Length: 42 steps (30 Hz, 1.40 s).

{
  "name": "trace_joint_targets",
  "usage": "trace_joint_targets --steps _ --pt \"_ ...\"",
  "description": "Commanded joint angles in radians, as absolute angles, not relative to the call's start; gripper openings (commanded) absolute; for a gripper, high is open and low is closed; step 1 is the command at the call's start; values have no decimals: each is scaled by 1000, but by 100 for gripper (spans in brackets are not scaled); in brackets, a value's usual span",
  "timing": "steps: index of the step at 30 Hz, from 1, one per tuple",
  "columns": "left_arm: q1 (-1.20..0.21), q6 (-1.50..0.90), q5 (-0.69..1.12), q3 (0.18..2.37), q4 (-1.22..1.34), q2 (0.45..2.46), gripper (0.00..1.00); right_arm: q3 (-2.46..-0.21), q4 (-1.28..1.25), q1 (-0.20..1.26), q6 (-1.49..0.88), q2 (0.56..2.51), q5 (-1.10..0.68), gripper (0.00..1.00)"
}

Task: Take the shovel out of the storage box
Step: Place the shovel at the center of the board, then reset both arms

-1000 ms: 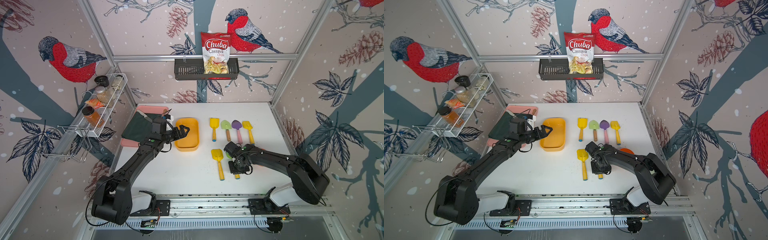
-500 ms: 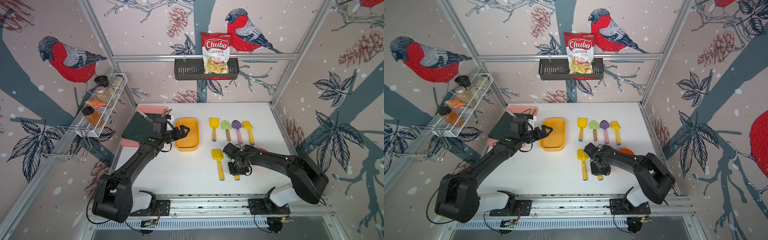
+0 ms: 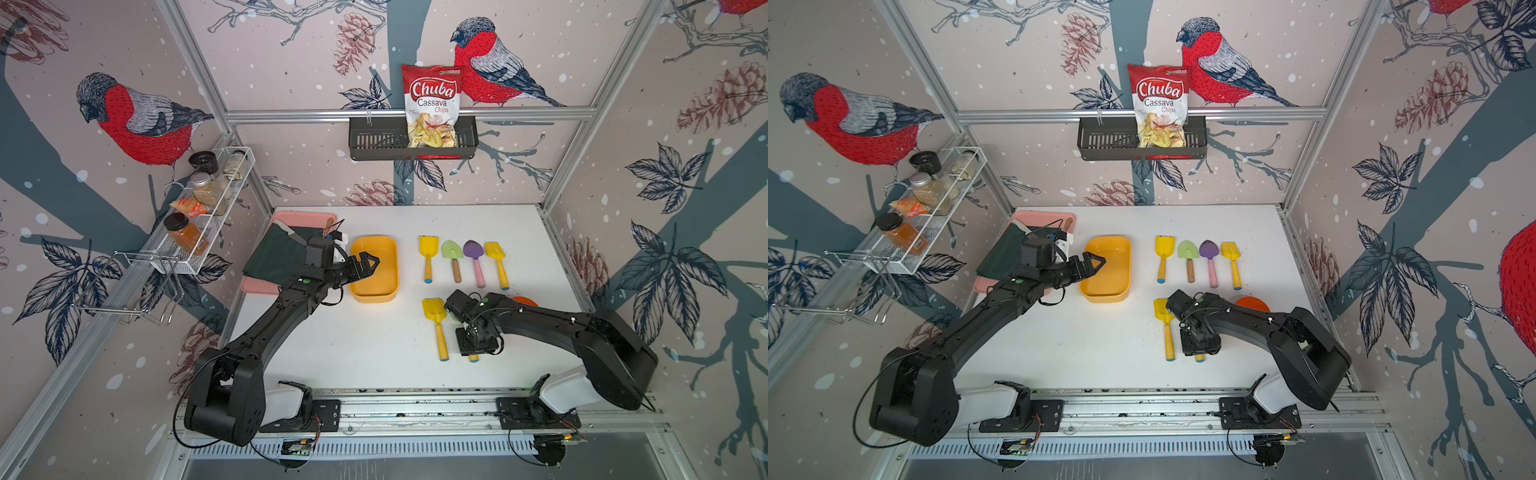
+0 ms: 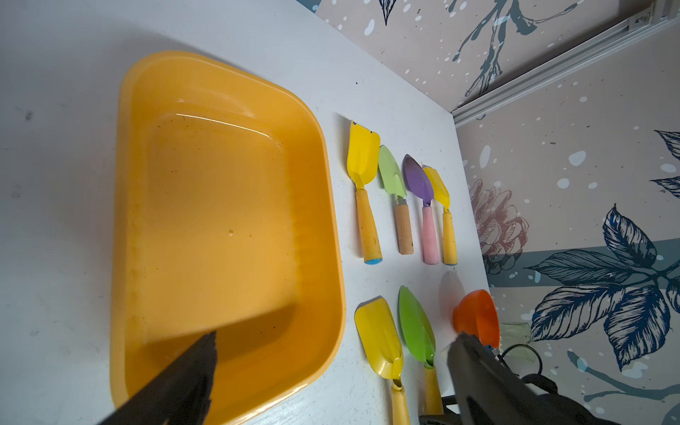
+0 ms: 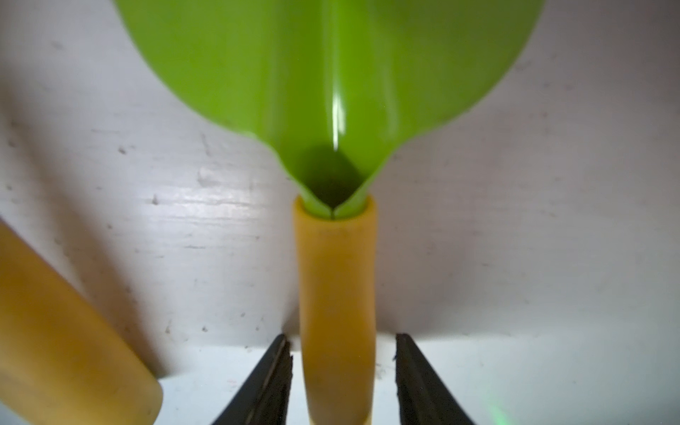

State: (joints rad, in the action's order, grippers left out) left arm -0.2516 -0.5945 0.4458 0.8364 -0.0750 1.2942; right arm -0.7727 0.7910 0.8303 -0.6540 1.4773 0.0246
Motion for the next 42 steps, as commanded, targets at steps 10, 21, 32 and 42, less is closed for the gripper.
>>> trace_joint_targets --steps 10,21,32,42 --pt "-193 -524 401 876 -40 1239 99 -940 843 818 -648 1283 233 95" --pt "-26 -281 -82 665 402 1147 97 -721 -13 458 -177 885 290 99" --pt "-21 -19 -206 289 1025 1271 96 -336 -665 -39 -210 1117 19 99" --pt "-20 -50 -203 159 1301 1436 96 -206 -1040 -50 -148 1293 82 99"
